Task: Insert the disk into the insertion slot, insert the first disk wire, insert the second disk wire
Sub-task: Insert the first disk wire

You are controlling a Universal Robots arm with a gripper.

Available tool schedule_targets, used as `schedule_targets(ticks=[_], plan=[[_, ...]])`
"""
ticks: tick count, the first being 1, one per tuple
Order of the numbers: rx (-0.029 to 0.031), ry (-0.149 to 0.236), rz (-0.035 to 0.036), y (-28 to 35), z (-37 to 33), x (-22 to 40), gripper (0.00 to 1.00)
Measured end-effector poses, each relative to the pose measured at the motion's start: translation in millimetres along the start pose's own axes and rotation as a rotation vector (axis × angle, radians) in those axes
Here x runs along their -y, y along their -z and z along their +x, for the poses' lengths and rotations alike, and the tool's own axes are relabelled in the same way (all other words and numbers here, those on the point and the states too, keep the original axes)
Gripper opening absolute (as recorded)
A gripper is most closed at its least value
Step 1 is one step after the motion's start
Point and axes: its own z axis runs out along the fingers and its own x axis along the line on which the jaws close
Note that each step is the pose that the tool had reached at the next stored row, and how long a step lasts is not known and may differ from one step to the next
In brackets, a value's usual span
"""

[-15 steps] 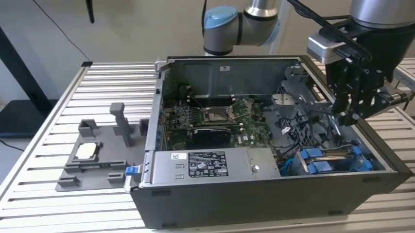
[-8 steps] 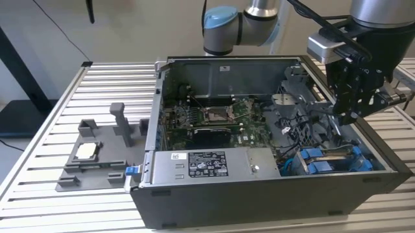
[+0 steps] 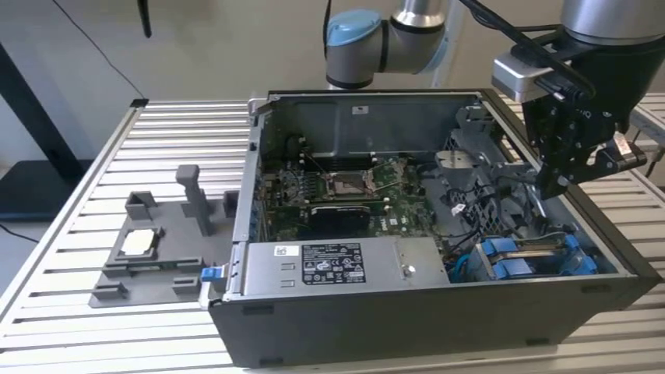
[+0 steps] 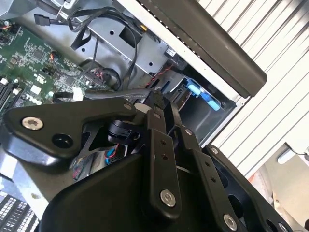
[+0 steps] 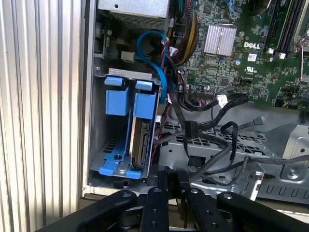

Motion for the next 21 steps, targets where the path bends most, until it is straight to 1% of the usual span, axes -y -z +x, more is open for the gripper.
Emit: schedule_targets(ticks=[3, 4, 6, 7, 11, 12, 13, 19, 20, 21], plan=[[0.0001, 0.000, -0.0001, 0.0, 0.0, 0.0, 0.20], [-0.0002, 0.000, -0.0012, 0.0, 0.0, -0.1, 0.20], [-0.0008, 0.000, -0.0059, -0.3, 0.0, 0.1, 0.20], [-0.0010, -0.001, -0.0107, -0.6, 0.1, 0.2, 0.20], [-0.0009, -0.007, -0.0382, -1.7, 1.1, 0.6, 0.20], [-0.0009, -0.010, -0.0425, -2.2, 1.6, 0.4, 0.20], [-0.0013, -0.014, -0.0443, -2.7, 2.1, 0.2, 0.20], [-0.0075, -0.047, -0.0464, -8.7, 3.7, -1.0, 0.20], [-0.0074, -0.048, -0.0474, -9.5, 4.1, -0.7, 0.20], [-0.0068, -0.048, -0.0508, -10.3, 4.6, -0.3, 0.20]])
